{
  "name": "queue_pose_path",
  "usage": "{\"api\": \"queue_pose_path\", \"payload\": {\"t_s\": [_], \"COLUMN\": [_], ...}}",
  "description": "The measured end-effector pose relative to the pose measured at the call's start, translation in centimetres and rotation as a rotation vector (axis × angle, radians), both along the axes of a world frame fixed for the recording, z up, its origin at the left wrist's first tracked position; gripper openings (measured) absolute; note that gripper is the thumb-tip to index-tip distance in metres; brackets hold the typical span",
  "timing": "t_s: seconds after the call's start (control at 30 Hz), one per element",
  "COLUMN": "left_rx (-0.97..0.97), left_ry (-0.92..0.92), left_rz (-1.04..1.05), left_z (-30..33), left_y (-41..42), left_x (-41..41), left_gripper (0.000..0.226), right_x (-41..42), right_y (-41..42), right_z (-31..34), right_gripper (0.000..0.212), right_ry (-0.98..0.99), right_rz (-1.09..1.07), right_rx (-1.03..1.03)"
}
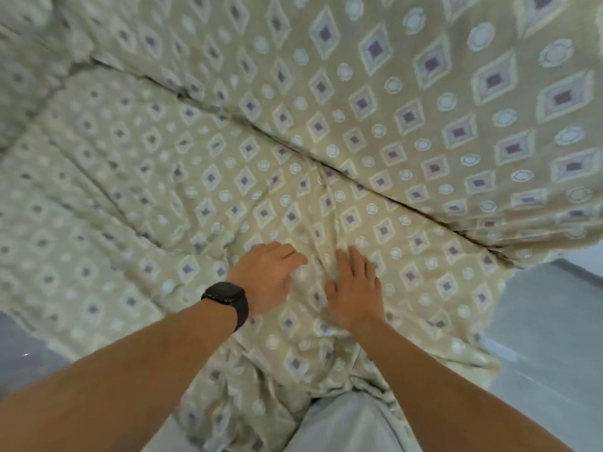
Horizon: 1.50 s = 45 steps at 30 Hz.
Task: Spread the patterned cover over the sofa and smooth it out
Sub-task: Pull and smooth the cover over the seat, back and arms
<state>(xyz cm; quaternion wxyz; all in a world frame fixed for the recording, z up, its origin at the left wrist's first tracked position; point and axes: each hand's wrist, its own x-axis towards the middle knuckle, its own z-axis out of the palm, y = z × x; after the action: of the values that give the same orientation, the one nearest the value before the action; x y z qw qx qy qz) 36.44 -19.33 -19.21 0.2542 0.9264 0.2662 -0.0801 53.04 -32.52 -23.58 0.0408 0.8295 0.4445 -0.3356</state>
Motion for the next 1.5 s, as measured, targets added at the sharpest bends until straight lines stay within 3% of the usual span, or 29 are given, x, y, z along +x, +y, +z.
{"api": "queue_pose_path", "payload": {"t_s": [0.27,0.47,0.63,0.8,0.97,1.17,1.3,1.5], "left_rx": [-0.255,-0.336,-0.432,-0.509,-0.436,-0.429,-0.407,-0.45], "left_ry": [0.046,-0.008,0.051,0.204,0.295,0.297,0.362,0.395], "left_rz": [0.298,0.251,0.351,0.242,0.106,0.202,0.145,0.207], "left_z": [7.9,13.1,16.4,20.2,21.0,19.3,18.0,15.5], "left_y": [1.8,3.1,2.7,0.3,1.6,0.9,-0.3,3.2], "left_x": [-16.5,-25.0,-29.3,-32.7,-33.9,-37.6,-43.0,-49.2], "left_gripper": [0.045,0.028,0.033,0.034,0.034,0.033,0.032,0.034], "right_x": [-17.1,-30.1,-35.1,-36.0,-36.9,-41.0,-43.9,-47.2], "right_y": [6.2,7.8,6.5,3.4,2.4,0.5,-1.0,1.2], "right_z": [13.3,20.3,24.1,28.2,29.2,26.5,26.2,25.1], "right_gripper": [0.058,0.056,0.052,0.042,0.039,0.039,0.037,0.036], "right_ry": [-0.087,0.011,0.05,0.15,0.394,0.461,0.512,0.474], "right_rz": [0.04,-0.065,-0.105,-0.225,-0.45,-0.499,-0.48,-0.551], "right_rx": [0.151,0.257,0.242,0.227,0.143,0.109,0.085,0.151]}}
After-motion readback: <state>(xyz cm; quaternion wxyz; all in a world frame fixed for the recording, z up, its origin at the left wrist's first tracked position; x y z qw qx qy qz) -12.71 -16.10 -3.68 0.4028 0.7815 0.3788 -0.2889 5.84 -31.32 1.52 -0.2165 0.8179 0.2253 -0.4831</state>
